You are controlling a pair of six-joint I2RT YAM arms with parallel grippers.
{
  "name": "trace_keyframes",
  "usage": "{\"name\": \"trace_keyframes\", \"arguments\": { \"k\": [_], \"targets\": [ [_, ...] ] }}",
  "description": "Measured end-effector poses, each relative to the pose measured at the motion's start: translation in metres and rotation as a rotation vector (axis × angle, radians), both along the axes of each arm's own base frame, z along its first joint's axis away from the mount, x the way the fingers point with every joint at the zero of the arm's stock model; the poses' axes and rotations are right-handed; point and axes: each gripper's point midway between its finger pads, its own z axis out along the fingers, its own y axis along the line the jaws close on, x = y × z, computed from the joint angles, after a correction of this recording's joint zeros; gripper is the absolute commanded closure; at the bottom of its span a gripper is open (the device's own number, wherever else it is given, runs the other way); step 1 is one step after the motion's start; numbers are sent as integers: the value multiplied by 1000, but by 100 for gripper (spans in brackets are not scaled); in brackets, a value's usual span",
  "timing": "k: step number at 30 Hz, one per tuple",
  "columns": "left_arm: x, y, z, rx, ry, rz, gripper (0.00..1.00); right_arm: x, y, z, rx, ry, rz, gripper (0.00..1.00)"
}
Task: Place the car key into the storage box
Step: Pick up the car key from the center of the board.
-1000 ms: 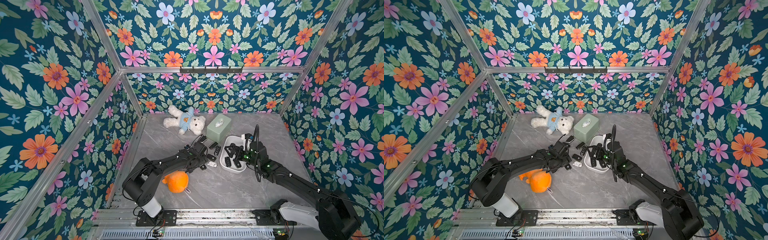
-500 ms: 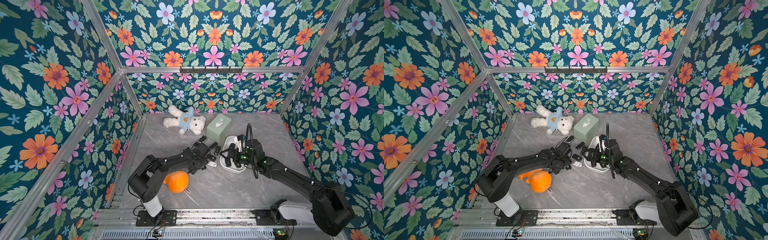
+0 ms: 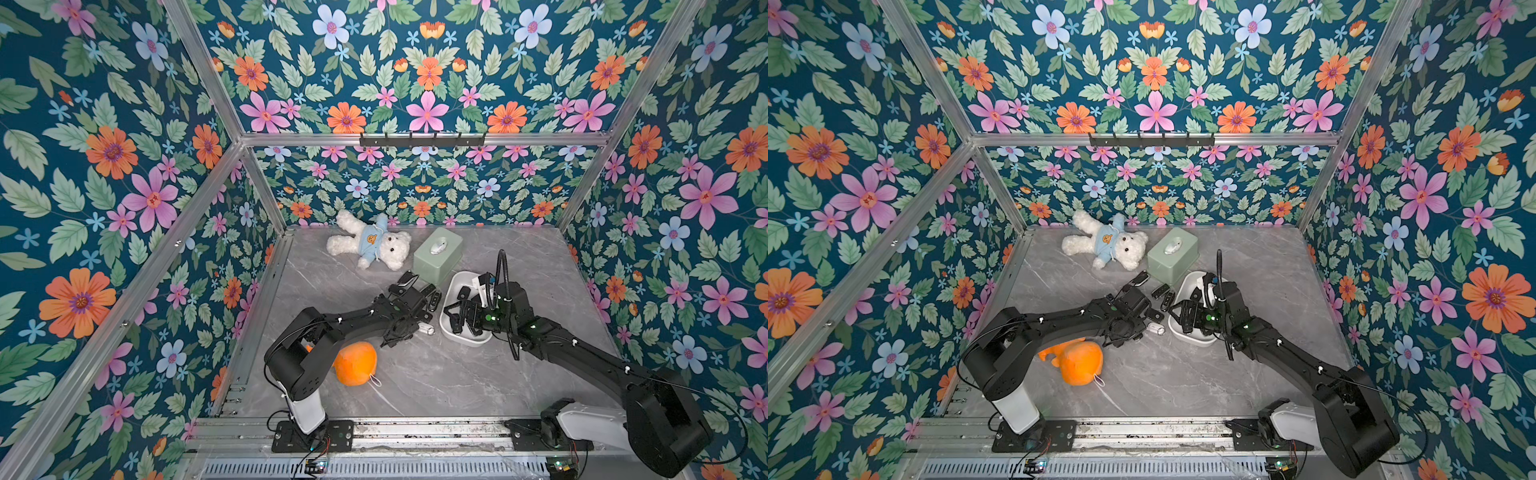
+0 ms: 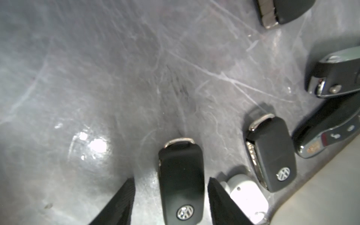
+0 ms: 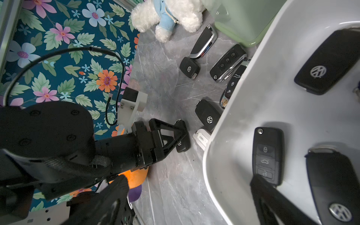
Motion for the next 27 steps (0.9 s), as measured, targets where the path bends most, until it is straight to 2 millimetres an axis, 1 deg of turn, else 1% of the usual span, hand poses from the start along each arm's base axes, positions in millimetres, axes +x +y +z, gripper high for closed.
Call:
{"name": "trace_keyframes", "arguments": {
  "k": [3, 8, 14, 24, 27],
  "targets": [
    [-2, 3, -2, 9, 2, 9, 47, -1, -3, 1, 2, -5, -7, 1],
    [-3, 6, -6, 30, 12, 11, 57, -1, -9, 3, 5, -14, -21, 1],
    [-1, 3, -7, 23, 9, 9, 69, -5, -9, 2, 10, -11, -14, 1],
    [2, 1, 4, 24, -6, -37, 70, -5, -8, 3, 16, -7, -10, 1],
    [8, -2, 18, 37, -34, -68, 70, -2, -10, 5, 15, -14, -23, 1]
  ]
}}
